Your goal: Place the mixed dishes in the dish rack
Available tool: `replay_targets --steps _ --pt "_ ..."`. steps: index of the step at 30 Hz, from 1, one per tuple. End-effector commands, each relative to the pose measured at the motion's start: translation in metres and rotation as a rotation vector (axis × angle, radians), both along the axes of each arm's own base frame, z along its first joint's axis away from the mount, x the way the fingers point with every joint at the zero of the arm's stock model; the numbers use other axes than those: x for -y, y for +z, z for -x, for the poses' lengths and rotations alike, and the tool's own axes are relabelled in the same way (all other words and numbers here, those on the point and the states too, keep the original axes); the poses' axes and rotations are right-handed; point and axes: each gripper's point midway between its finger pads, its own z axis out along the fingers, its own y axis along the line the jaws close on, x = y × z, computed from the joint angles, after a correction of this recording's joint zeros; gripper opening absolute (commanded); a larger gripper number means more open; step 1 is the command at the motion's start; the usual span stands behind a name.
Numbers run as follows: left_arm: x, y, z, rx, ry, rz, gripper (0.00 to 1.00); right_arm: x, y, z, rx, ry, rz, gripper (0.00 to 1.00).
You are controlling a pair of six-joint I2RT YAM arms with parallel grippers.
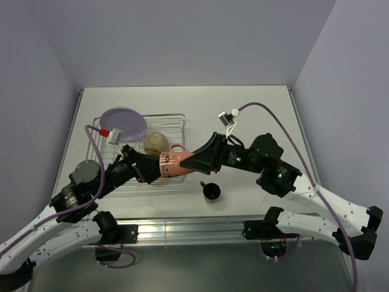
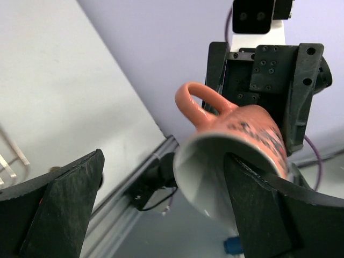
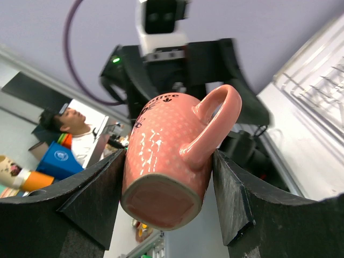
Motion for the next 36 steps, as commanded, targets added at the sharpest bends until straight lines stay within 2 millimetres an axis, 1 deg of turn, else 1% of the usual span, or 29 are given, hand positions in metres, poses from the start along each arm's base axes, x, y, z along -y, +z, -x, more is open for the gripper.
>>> replay_targets --steps 1,3,6,10,11,13,14,15,16,17,18,19,20,21,22,23,24,25,26,27,28,29,30,31,32,33,34,35,36 --pt "-0.031 0.003 -0.013 0.035 0.155 -0.056 0.99 0.007 0.02 -0.008 0.044 -0.007 -0.083 0.0" --pt "-0.034 0.0 -0.015 0.03 0.175 -0.079 0.99 0.01 0.015 -0.015 0.038 -0.014 -0.084 0.0" --pt "-0.034 -0.011 -0.018 0.017 0.186 -0.119 0.99 0.013 0.016 -0.02 0.04 -0.019 -0.099 0.0" --pt "-0.045 -0.024 -0.027 -0.023 0.261 -0.179 0.99 0.014 0.013 -0.028 0.034 -0.032 -0.092 0.0" --pt "-0.055 -0.035 -0.033 -0.051 0.318 -0.227 0.99 0.014 0.011 -0.03 0.031 -0.035 -0.085 0.0" --pt "-0.067 -0.038 -0.037 -0.08 0.382 -0.257 0.99 0.014 0.005 -0.04 0.024 -0.063 -0.037 0.0" --pt "-0.081 -0.04 -0.044 -0.096 0.461 -0.277 0.99 0.011 0.0 -0.05 0.017 -0.097 -0.008 0.0" --pt "-0.093 -0.05 -0.043 -0.131 0.498 -0.334 0.99 0.011 -0.004 -0.055 -0.003 -0.122 0.041 0.0" --pt "-0.099 -0.055 -0.046 -0.161 0.538 -0.359 0.99 0.007 -0.013 -0.065 0.004 -0.147 0.093 0.0" --pt "-0.107 -0.059 -0.047 -0.178 0.574 -0.388 0.99 0.007 -0.014 -0.071 0.005 -0.171 0.114 0.0" --pt "-0.122 -0.063 -0.048 -0.196 0.632 -0.434 0.99 0.007 -0.015 -0.077 -0.007 -0.199 0.146 0.0" --pt "-0.125 -0.068 -0.049 -0.216 0.657 -0.458 0.99 0.003 -0.025 -0.087 -0.008 -0.217 0.192 0.0" --pt "-0.13 -0.069 -0.05 -0.227 0.68 -0.475 0.99 0.002 -0.018 -0.091 0.003 -0.231 0.199 0.0" --pt "-0.14 -0.072 -0.05 -0.236 0.718 -0.505 0.99 0.001 -0.027 -0.099 -0.018 -0.255 0.241 0.0" --pt "-0.142 -0.074 -0.051 -0.252 0.738 -0.509 0.99 -0.005 -0.039 -0.108 -0.024 -0.264 0.285 0.0" --pt "-0.145 -0.074 -0.051 -0.255 0.749 -0.514 0.99 -0.007 -0.033 -0.113 -0.014 -0.277 0.291 0.0" --pt "-0.147 -0.075 -0.051 -0.258 0.757 -0.523 0.99 -0.007 -0.042 -0.121 -0.031 -0.309 0.335 0.0" --pt "-0.149 -0.076 -0.051 -0.261 0.77 -0.531 0.99 -0.013 -0.058 -0.132 -0.038 -0.318 0.394 0.0" --pt "-0.15 -0.076 -0.052 -0.26 0.773 -0.531 0.99 -0.016 -0.05 -0.138 -0.024 -0.333 0.403 0.0" --pt "-0.15 -0.078 -0.052 -0.262 0.773 -0.535 0.99 -0.017 -0.063 -0.141 -0.047 -0.347 0.47 0.0" --pt "-0.15 -0.077 -0.052 -0.259 0.775 -0.531 0.99 -0.019 -0.086 -0.159 -0.05 -0.4 0.562 0.0" --pt "-0.15 -0.076 -0.052 -0.257 0.771 -0.526 0.99 -0.022 -0.076 -0.167 -0.033 -0.43 0.577 0.0" --pt "-0.148 -0.076 -0.052 -0.253 0.766 -0.525 0.99 -0.024 -0.104 -0.176 -0.054 -0.456 0.694 0.0" --pt "-0.149 -0.076 -0.052 -0.252 0.765 -0.524 0.99 -0.029 -0.11 -0.176 -0.054 -0.442 0.724 0.0" --pt "-0.148 -0.076 -0.052 -0.251 0.764 -0.524 0.99 -0.03 -0.102 -0.187 -0.035 -0.494 0.735 0.0" --pt "-0.148 -0.074 -0.052 -0.25 0.762 -0.518 0.99 -0.03 -0.11 -0.189 -0.04 -0.504 0.779 0.0" --pt "-0.147 -0.074 -0.052 -0.249 0.759 -0.523 0.99 -0.036 -0.126 -0.194 -0.041 -0.501 0.83 0.0" --pt "-0.146 -0.073 -0.052 -0.247 0.757 -0.523 0.99 -0.038 -0.119 -0.2 -0.026 -0.53 0.833 0.0" --pt "-0.146 -0.073 -0.052 -0.247 0.755 -0.525 0.99 -0.036 -0.126 -0.202 -0.03 -0.542 0.873 0.0"
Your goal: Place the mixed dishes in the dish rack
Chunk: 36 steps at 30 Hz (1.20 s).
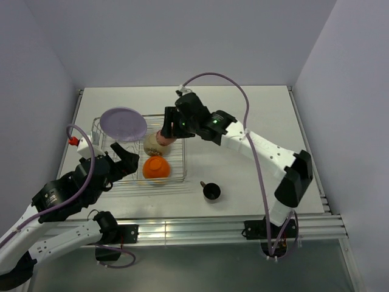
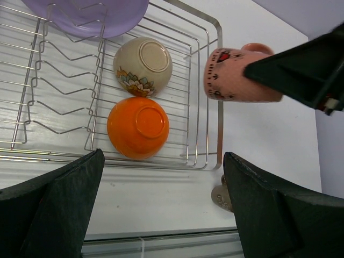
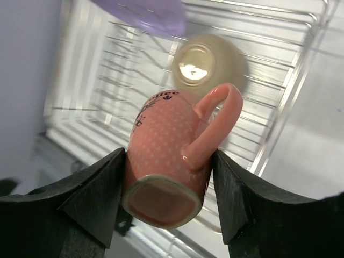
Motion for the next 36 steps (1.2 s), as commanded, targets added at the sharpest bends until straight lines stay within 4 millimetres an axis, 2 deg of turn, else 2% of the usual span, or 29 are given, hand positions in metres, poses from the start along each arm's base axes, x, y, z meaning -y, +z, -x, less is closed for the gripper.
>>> replay_targets --steps 1,2,3,4,5,7,9,10,18,24,32,34,36 --pt "-0.004 0.012 -0.002 0.023 0.017 0.006 0.99 0.008 -0.001 -0.015 0.067 -0.074 0.152 0.0" --pt "-0.004 0.012 -0.002 0.023 0.016 0.006 0.99 0.004 0.004 -0.018 0.076 -0.08 0.154 0.0" --pt "-0.003 0.012 -0.002 0.021 0.014 0.003 0.99 0.007 -0.003 -0.02 0.067 -0.092 0.195 0.0" --pt "-0.004 0.012 -0.002 0.021 0.015 0.002 0.99 0.001 -0.02 -0.021 0.05 -0.092 0.245 0.0" --pt "-0.003 0.011 -0.002 0.019 0.015 0.001 0.99 0.0 -0.015 -0.025 0.068 -0.112 0.259 0.0" --pt "-0.003 0.011 -0.002 0.021 0.01 0.003 0.99 -0.002 -0.037 -0.026 0.044 -0.114 0.331 0.0" --pt "-0.001 0.01 -0.002 0.019 0.004 0.003 0.99 -0.005 -0.046 -0.026 0.038 -0.119 0.362 0.0" --pt "0.0 0.01 -0.002 0.019 0.003 0.004 0.99 -0.006 -0.06 -0.028 0.023 -0.119 0.396 0.0" --pt "0.006 0.007 -0.003 0.014 -0.018 0.009 0.99 -0.011 -0.101 -0.037 0.004 -0.128 0.498 0.0" --pt "0.007 0.003 -0.001 0.006 -0.026 0.013 0.99 -0.015 -0.121 -0.041 -0.013 -0.119 0.524 0.0" --pt "0.008 0.002 0.002 -0.002 -0.042 0.022 0.98 -0.02 -0.136 -0.043 -0.046 -0.109 0.522 0.0" --pt "0.009 0.002 0.003 -0.003 -0.046 0.029 0.98 -0.02 -0.139 -0.044 -0.051 -0.107 0.529 0.05" --pt "0.009 0.002 0.004 -0.003 -0.05 0.034 0.98 -0.02 -0.137 -0.044 -0.047 -0.108 0.522 0.16"
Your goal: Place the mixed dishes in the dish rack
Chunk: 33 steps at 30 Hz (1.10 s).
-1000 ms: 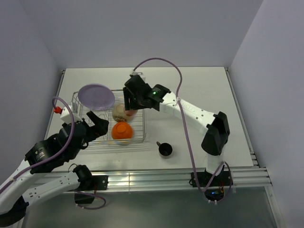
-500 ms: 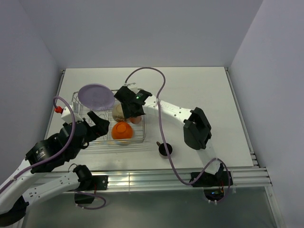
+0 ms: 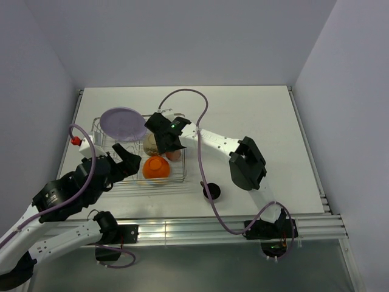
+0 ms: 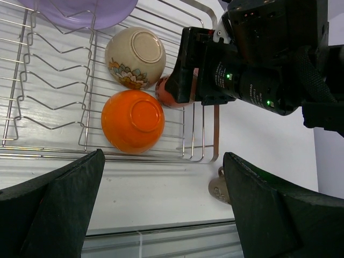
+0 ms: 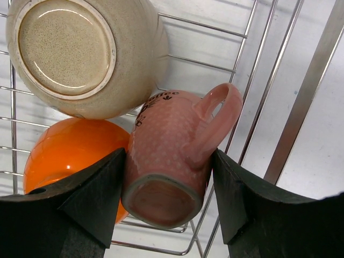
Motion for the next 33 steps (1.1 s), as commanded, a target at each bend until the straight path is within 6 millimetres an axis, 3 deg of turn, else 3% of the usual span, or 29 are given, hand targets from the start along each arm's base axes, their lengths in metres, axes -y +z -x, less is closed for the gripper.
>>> replay_targets --steps 1,2,5,7,8,10,11,16,17,18,19,20,21,22,23,24,25,26,27,29,30,32,33 --pt "0.003 0.007 0.001 0.016 -0.018 0.034 0.98 -0.009 0.023 -0.015 0.065 -0.011 -0.059 0.22" --pt "0.004 0.006 0.001 0.014 -0.019 0.033 0.98 -0.01 0.029 -0.015 0.078 -0.01 -0.072 0.45" --pt "0.006 0.004 0.002 0.006 -0.027 0.037 0.98 -0.006 0.041 -0.015 0.106 -0.006 -0.077 0.71" --pt "0.008 0.002 0.001 0.0 -0.029 0.036 0.98 -0.003 0.049 -0.014 0.133 -0.007 -0.071 0.74" --pt "0.009 0.002 0.001 -0.001 -0.031 0.037 0.98 -0.002 0.055 -0.013 0.142 0.0 -0.071 0.88" --pt "0.011 -0.003 0.0 -0.011 -0.033 0.031 0.98 0.0 0.071 -0.012 0.165 0.001 -0.09 0.91" --pt "0.012 -0.003 0.0 -0.011 -0.034 0.034 0.98 0.001 0.075 -0.012 0.172 0.01 -0.091 0.99" --pt "0.02 -0.009 0.0 -0.034 -0.054 0.04 0.97 0.012 0.1 -0.002 0.203 -0.009 -0.072 1.0" --pt "0.02 -0.008 0.001 -0.032 -0.056 0.047 0.97 0.021 0.125 0.002 0.26 -0.029 -0.094 1.0" --pt "0.021 -0.008 0.001 -0.028 -0.057 0.055 0.97 0.031 0.117 0.012 0.252 -0.03 -0.073 1.0" --pt "0.021 -0.01 0.001 -0.031 -0.059 0.051 0.97 0.035 0.122 0.023 0.258 -0.025 -0.088 1.0" --pt "0.022 -0.011 0.001 -0.034 -0.064 0.053 0.97 0.046 0.148 0.032 0.287 -0.052 -0.169 1.0" --pt "0.024 -0.01 0.001 -0.032 -0.068 0.059 0.97 0.062 0.125 0.044 0.252 -0.063 -0.135 1.0" --pt "0.027 -0.012 0.0 -0.036 -0.074 0.057 0.97 0.074 0.125 0.051 0.251 -0.089 -0.154 1.0" --pt "0.03 -0.014 -0.001 -0.042 -0.082 0.053 0.97 0.085 0.148 0.059 0.292 -0.098 -0.236 1.0" --pt "0.034 -0.015 -0.001 -0.047 -0.094 0.056 0.97 0.097 0.12 0.071 0.249 -0.086 -0.208 1.0" --pt "0.038 -0.016 -0.003 -0.045 -0.101 0.063 0.97 0.104 0.119 0.076 0.25 -0.088 -0.229 1.0" --pt "0.042 -0.019 -0.004 -0.05 -0.11 0.058 0.97 0.111 0.131 0.08 0.274 -0.093 -0.286 1.0" --pt "0.046 -0.019 -0.004 -0.053 -0.121 0.063 0.96 0.11 0.117 0.087 0.238 -0.055 -0.287 1.0" --pt "0.054 -0.022 -0.008 -0.056 -0.13 0.069 0.96 0.106 0.117 0.086 0.247 -0.004 -0.275 0.95" --pt "0.056 -0.021 -0.009 -0.056 -0.132 0.072 0.96 0.102 0.13 0.081 0.264 -0.002 -0.283 0.93" --pt "0.059 -0.02 -0.01 -0.058 -0.134 0.081 0.95 0.091 0.13 0.073 0.264 0.036 -0.243 0.91" --pt "0.059 -0.018 -0.01 -0.054 -0.134 0.086 0.94 0.082 0.146 0.066 0.289 0.045 -0.267 0.87"
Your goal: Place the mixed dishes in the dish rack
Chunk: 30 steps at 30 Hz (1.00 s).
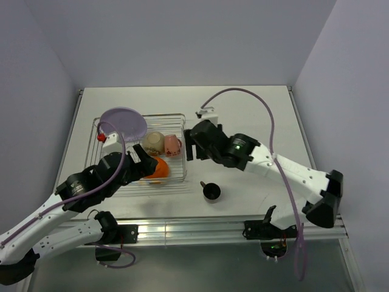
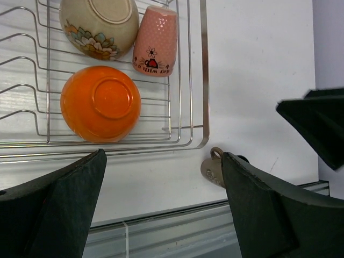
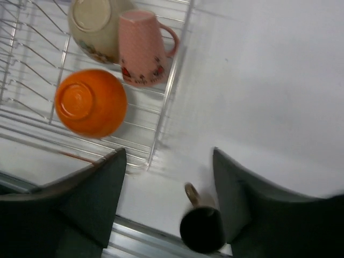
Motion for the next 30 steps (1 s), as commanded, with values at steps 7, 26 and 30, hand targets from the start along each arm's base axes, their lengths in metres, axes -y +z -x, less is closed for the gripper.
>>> replay_targets --steps 7,26,30 --pt "-0.014 0.026 0.002 0.059 0.032 0.049 0.62 -0.075 0.018 -0.074 0.045 0.058 -0.006 0.0" --pt "-0.019 0.023 0.005 0.066 0.021 0.017 0.0 -0.132 -0.046 -0.167 -0.038 0.119 -0.016 0.0" --pt "-0.017 0.02 0.003 0.064 0.021 0.01 0.0 -0.132 -0.058 -0.163 -0.068 0.123 -0.013 0.0"
